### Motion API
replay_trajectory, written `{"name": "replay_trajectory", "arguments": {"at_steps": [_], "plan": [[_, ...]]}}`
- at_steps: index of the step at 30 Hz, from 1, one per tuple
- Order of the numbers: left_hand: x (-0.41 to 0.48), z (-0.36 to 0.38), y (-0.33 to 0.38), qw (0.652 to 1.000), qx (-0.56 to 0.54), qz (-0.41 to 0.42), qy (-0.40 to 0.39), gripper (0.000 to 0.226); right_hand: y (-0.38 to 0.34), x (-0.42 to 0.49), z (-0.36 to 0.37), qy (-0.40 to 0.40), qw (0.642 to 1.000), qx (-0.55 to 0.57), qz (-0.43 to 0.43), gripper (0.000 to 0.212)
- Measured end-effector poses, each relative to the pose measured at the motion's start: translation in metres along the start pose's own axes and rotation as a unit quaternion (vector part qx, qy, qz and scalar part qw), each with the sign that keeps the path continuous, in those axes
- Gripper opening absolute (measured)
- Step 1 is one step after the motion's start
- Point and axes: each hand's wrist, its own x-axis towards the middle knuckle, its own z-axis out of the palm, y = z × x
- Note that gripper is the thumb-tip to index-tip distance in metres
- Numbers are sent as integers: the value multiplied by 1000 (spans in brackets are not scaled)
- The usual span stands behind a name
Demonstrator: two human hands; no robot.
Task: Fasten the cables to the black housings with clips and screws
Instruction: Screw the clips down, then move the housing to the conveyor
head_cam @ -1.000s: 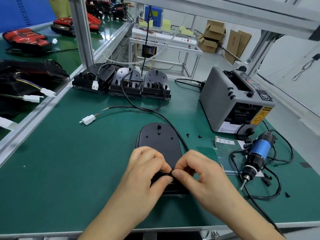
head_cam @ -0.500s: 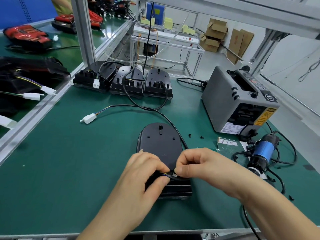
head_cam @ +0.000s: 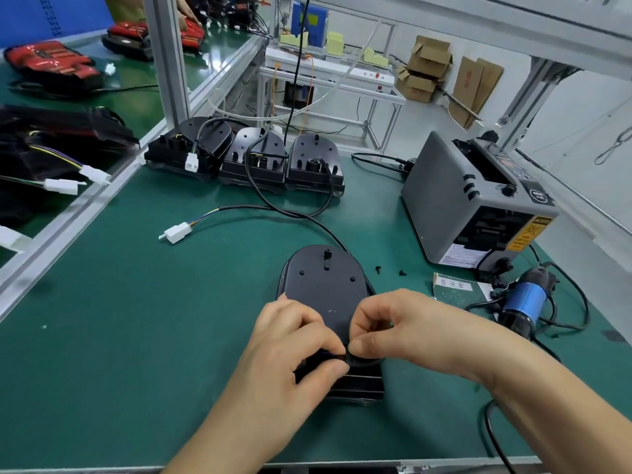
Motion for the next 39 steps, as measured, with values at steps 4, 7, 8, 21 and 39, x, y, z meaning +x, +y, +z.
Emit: {"name": "replay_trajectory", "arguments": {"at_steps": [4, 7, 8, 21, 39], "plan": [[0, 1, 1, 999, -23, -25, 19, 18, 7, -2, 0, 1, 999, 27, -25, 15], [0, 2, 0, 999, -19, -25, 16, 21, 12, -5, 3, 16, 997, 46, -59, 18], [0, 1, -1, 1000, -16, -23, 14, 21, 14, -5, 4, 22, 996, 48, -67, 19], [0, 2, -2, 1000, -10, -13, 16, 19, 6, 7, -7, -45, 998, 39, -31, 14], [-8, 12, -3, 966, 188, 150, 95, 16, -13, 29, -20, -138, 989, -62, -4, 9]]}}
